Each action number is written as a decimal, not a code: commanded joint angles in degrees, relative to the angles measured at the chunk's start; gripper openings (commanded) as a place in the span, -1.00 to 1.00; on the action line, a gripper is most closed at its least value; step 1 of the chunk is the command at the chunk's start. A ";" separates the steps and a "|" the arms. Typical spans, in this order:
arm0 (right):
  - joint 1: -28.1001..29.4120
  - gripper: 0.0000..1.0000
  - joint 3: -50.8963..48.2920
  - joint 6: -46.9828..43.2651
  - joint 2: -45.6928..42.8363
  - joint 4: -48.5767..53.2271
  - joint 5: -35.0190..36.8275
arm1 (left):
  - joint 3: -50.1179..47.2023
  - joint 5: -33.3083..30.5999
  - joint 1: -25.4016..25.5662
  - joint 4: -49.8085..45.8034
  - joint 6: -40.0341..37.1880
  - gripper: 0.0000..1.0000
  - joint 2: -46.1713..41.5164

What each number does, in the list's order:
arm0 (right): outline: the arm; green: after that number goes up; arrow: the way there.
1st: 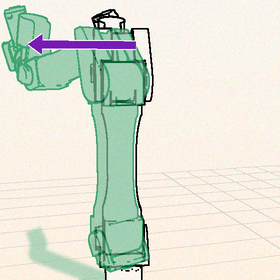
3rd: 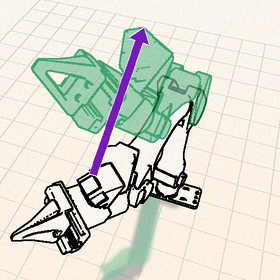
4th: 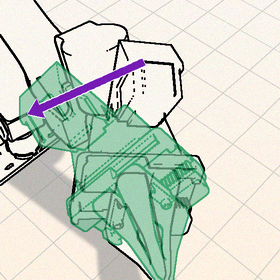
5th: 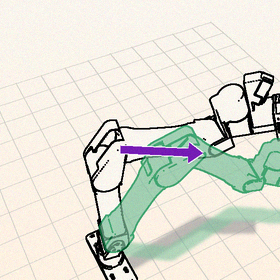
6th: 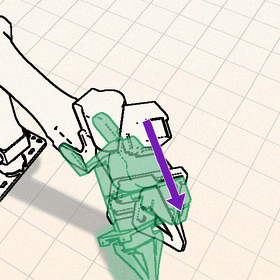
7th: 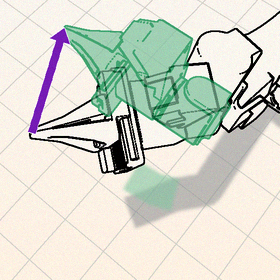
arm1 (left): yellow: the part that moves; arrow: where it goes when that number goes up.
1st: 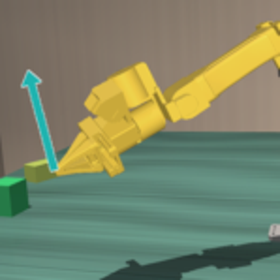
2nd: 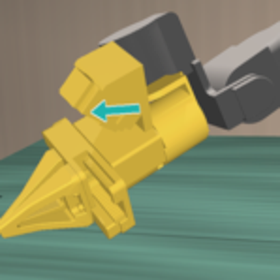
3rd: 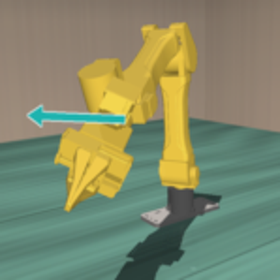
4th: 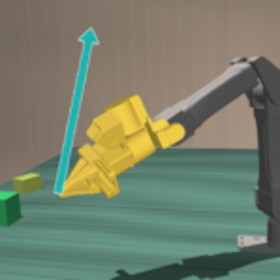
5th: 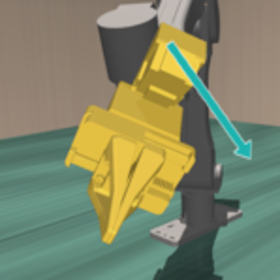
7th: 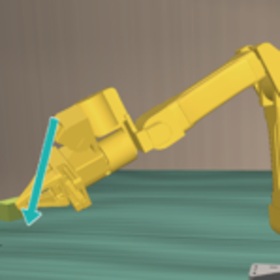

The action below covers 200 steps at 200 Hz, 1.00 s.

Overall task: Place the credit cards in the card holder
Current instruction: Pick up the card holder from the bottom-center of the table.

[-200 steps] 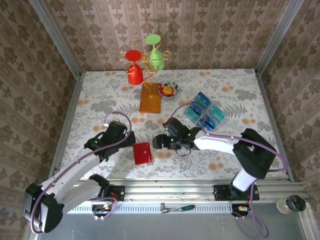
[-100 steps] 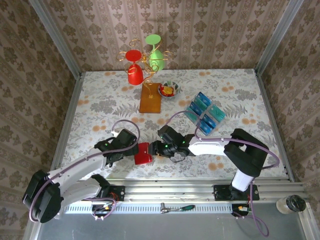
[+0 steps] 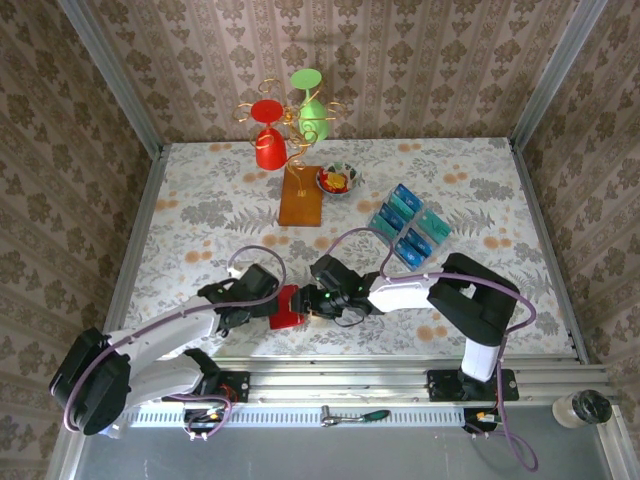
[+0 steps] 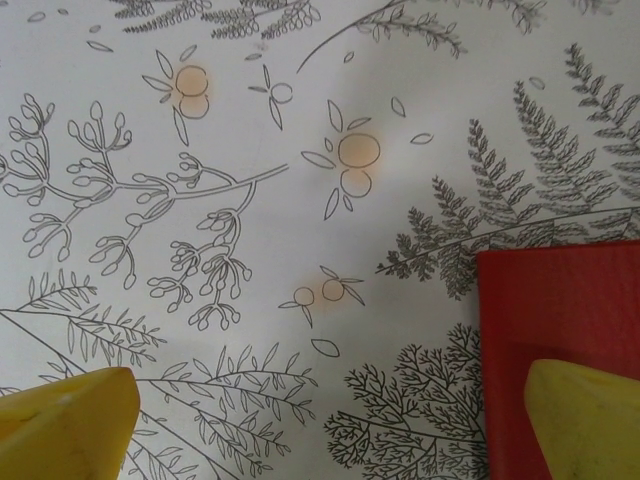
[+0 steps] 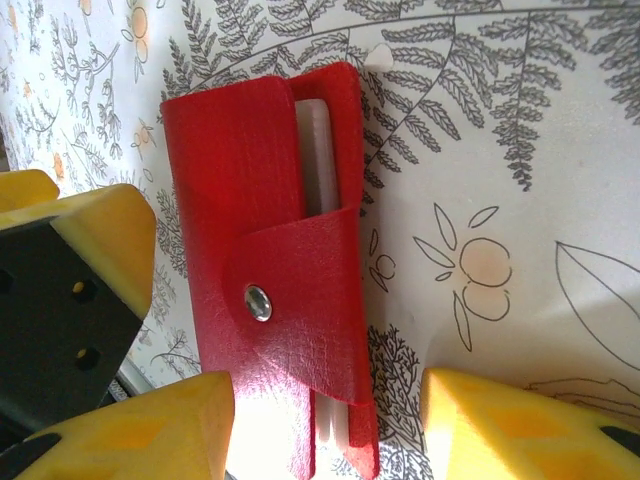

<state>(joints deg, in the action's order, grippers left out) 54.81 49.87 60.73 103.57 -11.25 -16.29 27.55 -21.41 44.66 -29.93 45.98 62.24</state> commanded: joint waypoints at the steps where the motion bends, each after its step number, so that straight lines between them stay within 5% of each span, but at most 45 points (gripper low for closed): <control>1: 0.39 0.03 0.04 1.49 1.34 -3.00 -1.86 | -1.09 -1.70 1.00 0.55 2.16 1.00 0.66; 82: 0.04 -0.07 -0.29 2.65 3.83 -9.22 -5.58 | -1.97 -2.43 2.90 1.71 3.97 1.00 2.40; 153: -1.39 -0.85 -1.93 4.06 4.00 -14.06 -8.09 | 0.11 -2.59 3.38 0.35 4.11 1.00 1.68; 200: -7.07 -1.00 -3.89 -1.77 -7.56 -5.95 -7.80 | 12.17 1.32 -3.72 -1.24 -5.84 1.00 -2.68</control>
<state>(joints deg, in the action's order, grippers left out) 51.27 46.48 63.53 104.25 -21.52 -23.68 32.58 -22.76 45.30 -31.11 46.65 62.19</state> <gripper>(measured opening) 0.058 0.999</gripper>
